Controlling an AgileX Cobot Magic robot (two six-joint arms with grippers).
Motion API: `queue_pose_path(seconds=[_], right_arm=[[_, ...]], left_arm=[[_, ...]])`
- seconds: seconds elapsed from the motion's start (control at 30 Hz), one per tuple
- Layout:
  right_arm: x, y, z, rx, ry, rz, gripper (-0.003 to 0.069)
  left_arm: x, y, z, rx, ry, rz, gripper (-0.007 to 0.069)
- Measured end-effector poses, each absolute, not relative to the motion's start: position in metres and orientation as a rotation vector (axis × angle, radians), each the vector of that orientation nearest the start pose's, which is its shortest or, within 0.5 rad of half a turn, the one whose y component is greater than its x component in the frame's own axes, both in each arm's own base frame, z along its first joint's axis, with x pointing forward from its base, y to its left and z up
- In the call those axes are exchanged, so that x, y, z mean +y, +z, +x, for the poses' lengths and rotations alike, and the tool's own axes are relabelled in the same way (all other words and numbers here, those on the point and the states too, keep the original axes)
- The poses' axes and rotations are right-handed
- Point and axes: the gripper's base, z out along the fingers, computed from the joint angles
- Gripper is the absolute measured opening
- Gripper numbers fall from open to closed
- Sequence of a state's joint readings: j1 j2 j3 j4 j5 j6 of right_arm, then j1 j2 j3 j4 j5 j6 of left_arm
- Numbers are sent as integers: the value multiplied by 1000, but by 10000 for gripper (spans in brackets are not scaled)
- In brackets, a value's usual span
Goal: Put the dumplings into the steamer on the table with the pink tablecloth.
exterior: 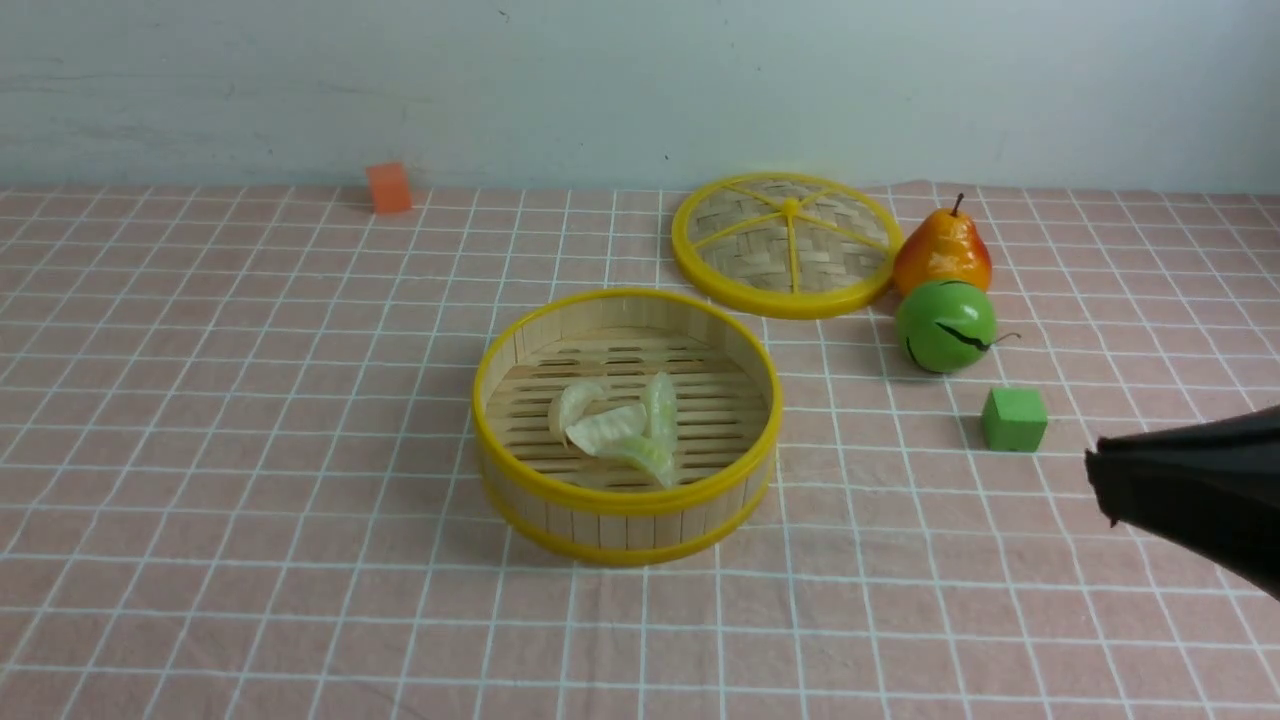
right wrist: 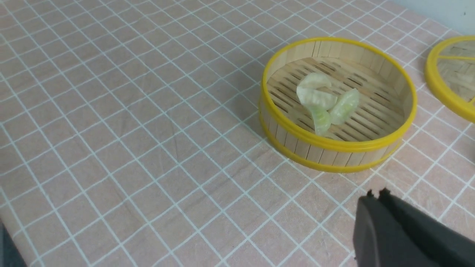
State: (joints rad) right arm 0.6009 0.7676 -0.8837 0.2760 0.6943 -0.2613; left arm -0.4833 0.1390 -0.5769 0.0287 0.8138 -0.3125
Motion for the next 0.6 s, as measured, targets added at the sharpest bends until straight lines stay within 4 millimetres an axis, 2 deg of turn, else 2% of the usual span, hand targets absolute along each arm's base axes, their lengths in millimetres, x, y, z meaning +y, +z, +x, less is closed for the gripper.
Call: queue_pose_path(seconds=[0.17,0.3,0.6], right_arm=[[94,377,108,1947,521,-779,-2],[90,378,98,1961,556,-789,-2],[84,383,88,1923,568,-780,-2]], left_arm=[[-7,319,18,1884,-516,165,18],[-7,319,18,1885,-516,165,22],[-7,319,18,1886,-515,165,33]])
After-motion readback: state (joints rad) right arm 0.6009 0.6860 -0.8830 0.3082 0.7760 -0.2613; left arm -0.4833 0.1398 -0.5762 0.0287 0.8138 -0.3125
